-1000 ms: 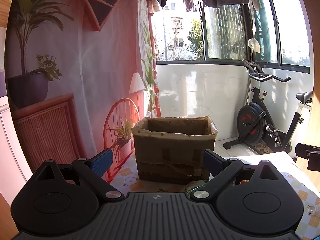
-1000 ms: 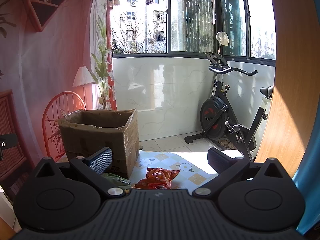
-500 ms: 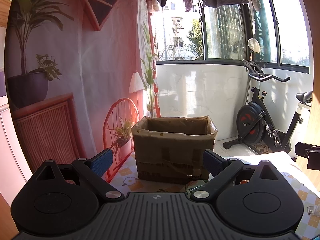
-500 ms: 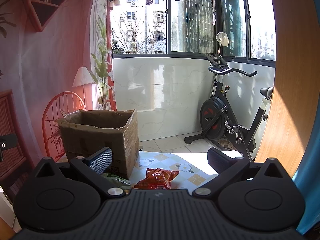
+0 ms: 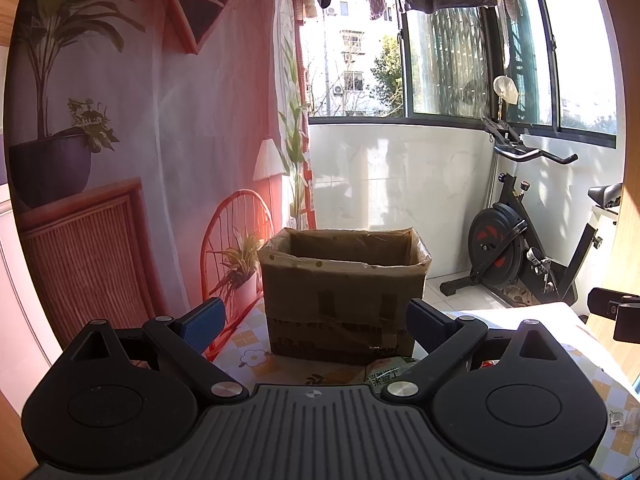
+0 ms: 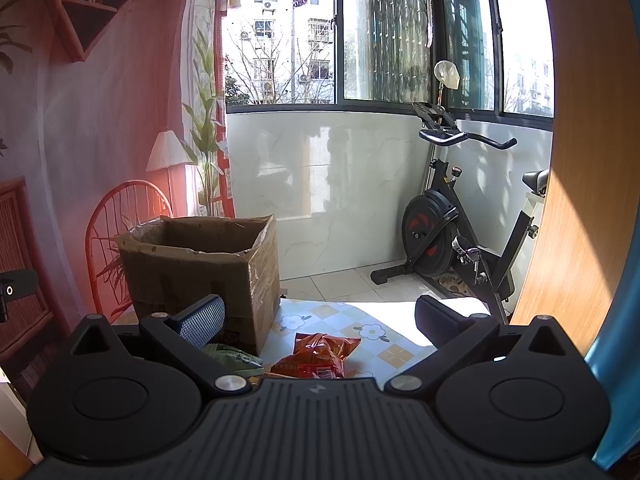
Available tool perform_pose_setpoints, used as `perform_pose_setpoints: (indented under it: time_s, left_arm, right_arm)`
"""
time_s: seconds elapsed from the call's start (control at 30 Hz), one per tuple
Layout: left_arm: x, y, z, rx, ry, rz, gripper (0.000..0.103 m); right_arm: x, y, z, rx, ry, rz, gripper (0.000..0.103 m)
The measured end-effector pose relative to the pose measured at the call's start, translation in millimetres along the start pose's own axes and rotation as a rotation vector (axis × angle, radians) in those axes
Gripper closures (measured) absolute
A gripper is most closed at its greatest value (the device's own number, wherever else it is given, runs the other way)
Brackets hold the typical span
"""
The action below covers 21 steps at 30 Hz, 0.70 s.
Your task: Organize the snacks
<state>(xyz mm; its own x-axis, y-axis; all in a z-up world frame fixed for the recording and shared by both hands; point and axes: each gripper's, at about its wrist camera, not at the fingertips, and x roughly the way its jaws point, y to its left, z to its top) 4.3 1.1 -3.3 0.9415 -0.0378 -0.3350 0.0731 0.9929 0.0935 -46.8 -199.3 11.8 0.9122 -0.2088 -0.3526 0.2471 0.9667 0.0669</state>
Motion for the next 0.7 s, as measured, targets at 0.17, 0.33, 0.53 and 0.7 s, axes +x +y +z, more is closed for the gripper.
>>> perform_pose_setpoints:
  time_s: [0.17,0.33,0.53,0.7]
  left_arm:
    - [4,-1,-2,-0.01,0.02,-0.006,0.004]
    - [14,-4,-10,0.0,0.033,0.004,0.004]
    - [53,-6,-28,0.036,0.106,0.034,0.004]
    - [86,-6,-44,0.064,0.145,0.045,0.004]
  right_arm:
    - [5,1,0,-0.009,0.008,0.003,0.0]
    - [15,-1,-2,-0.019,0.015,-0.002,0.0]
    - [48,-12,-15,-0.021,0.07,-0.013,0.0]
    - [83,-18,-37,-0.043,0.124,0.002,0.001]
